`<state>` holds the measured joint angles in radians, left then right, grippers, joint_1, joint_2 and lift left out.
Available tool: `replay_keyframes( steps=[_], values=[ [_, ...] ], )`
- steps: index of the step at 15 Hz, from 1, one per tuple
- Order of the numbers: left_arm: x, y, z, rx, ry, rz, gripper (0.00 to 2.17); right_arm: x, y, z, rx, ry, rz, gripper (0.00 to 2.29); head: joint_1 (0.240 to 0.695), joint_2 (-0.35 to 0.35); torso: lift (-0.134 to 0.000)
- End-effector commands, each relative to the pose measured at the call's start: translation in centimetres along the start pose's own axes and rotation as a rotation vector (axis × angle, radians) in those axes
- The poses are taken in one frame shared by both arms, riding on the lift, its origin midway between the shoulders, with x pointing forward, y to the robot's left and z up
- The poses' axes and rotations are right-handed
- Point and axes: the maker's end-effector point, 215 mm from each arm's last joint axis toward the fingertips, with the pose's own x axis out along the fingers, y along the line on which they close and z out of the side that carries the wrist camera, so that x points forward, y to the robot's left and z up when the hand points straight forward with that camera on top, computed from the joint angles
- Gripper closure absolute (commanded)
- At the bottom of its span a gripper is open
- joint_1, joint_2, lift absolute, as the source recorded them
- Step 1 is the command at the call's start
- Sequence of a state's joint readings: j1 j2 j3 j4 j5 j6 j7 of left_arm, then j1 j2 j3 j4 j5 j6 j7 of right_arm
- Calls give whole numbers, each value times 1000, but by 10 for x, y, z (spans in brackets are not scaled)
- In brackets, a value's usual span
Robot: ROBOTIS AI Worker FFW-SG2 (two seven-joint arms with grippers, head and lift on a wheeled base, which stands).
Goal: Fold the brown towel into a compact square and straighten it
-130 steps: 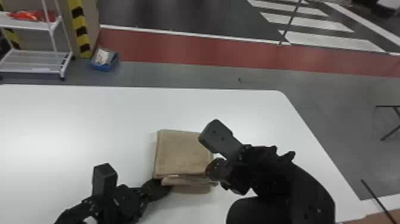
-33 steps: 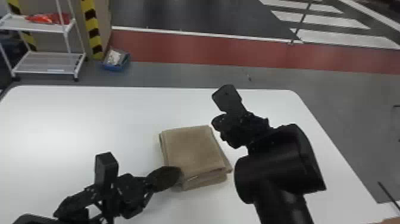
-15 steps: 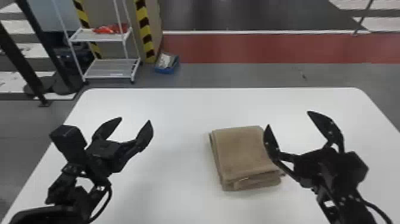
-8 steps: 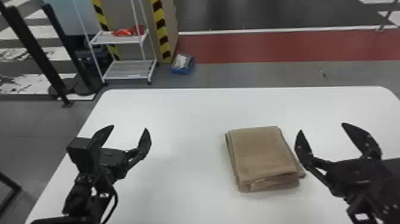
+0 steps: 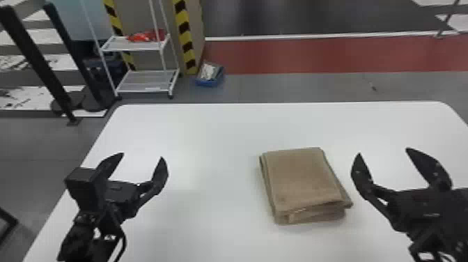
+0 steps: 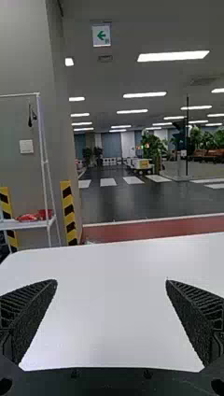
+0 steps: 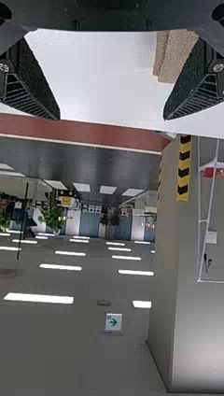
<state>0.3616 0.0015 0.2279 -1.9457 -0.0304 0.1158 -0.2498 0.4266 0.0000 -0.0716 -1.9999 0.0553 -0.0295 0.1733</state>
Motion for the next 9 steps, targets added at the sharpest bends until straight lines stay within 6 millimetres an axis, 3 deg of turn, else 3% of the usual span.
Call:
replay_keyframes(
  steps=[1,9],
  values=[
    [0,-3,-1,-8,2,0,16,0,0,-2,2,5,-1,70,695,92,-124],
    [4,-16,-2,-23,2,11,19,5,0,-8,4,16,0,70,695,83,-124]
  ],
)
